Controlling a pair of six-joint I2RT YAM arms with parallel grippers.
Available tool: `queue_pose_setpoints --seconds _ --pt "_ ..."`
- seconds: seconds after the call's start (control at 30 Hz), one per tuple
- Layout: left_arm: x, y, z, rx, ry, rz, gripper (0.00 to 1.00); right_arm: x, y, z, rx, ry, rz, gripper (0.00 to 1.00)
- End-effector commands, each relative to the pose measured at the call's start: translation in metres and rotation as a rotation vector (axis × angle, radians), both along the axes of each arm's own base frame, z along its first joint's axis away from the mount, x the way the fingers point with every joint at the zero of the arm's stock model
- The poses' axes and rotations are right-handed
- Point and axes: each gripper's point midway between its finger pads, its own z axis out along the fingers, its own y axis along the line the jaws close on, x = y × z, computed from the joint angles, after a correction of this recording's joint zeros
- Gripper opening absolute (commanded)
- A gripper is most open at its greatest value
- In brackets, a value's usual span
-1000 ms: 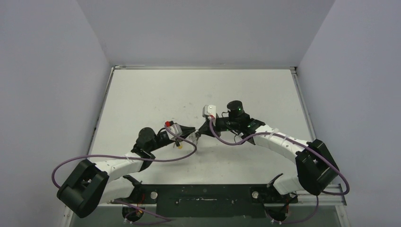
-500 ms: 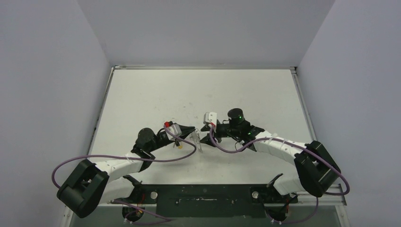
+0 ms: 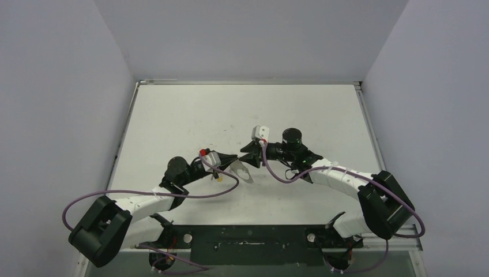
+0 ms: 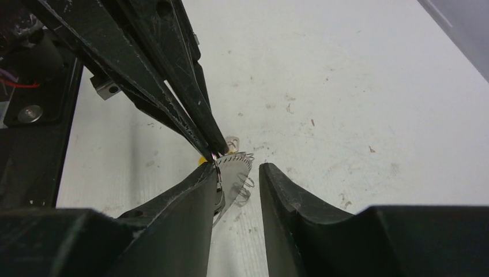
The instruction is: Put the keys on the keyring
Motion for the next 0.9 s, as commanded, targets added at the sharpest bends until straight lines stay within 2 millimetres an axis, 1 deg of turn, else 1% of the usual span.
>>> queue_pose_setpoints --seconds 0.0,0.1,0.2,0.33,0.5,0.6,0.63,0.67,0.7,0.77,0.8,0.87 --pt "-0.002 0.001 0.029 -0.062 -0.098 -0.008 0.00 0.006 0.016 0.031 0.099 -0.044 0.048 0.30" --pt "-0.002 0.002 0.028 -0.061 -0.095 -0.005 0.00 0.005 0.019 0.029 0.092 -0.032 0.065 0.26" --pt "-0.001 0.002 0.029 -0.062 -0.098 -0.002 0.00 0.005 0.019 0.024 0.074 -0.026 0.074 0.19" --pt "-0.001 0.002 0.030 -0.063 -0.103 -0.002 0.00 0.003 0.017 0.021 0.059 -0.029 0.080 0.00" --pt "0.000 0.003 0.032 -0.067 -0.105 0.009 0.00 0.002 0.013 0.021 0.025 -0.046 0.083 0.00" --pt "0.002 0.007 0.031 -0.052 -0.100 0.033 0.01 0.002 0.007 0.016 -0.055 -0.054 0.071 0.00" --pt "0.002 0.008 0.033 -0.048 -0.098 0.040 0.09 0.002 0.004 0.012 -0.097 -0.067 0.072 0.00" --pt "0.002 0.009 0.034 -0.041 -0.088 0.046 0.18 -0.002 -0.001 0.005 -0.151 -0.050 0.075 0.00" --pt "0.002 0.011 0.037 -0.034 -0.081 0.054 0.27 -0.002 -0.005 0.003 -0.183 -0.053 0.068 0.00" --pt "0.002 0.014 0.035 0.005 -0.033 0.072 0.43 -0.006 -0.012 -0.003 -0.246 -0.039 0.064 0.00" --pt "0.003 0.017 0.035 0.029 -0.005 0.090 0.48 -0.008 -0.015 -0.004 -0.267 -0.037 0.060 0.00" --pt "0.005 0.023 0.034 0.064 0.052 0.126 0.55 -0.009 -0.020 -0.004 -0.304 -0.036 0.052 0.00"
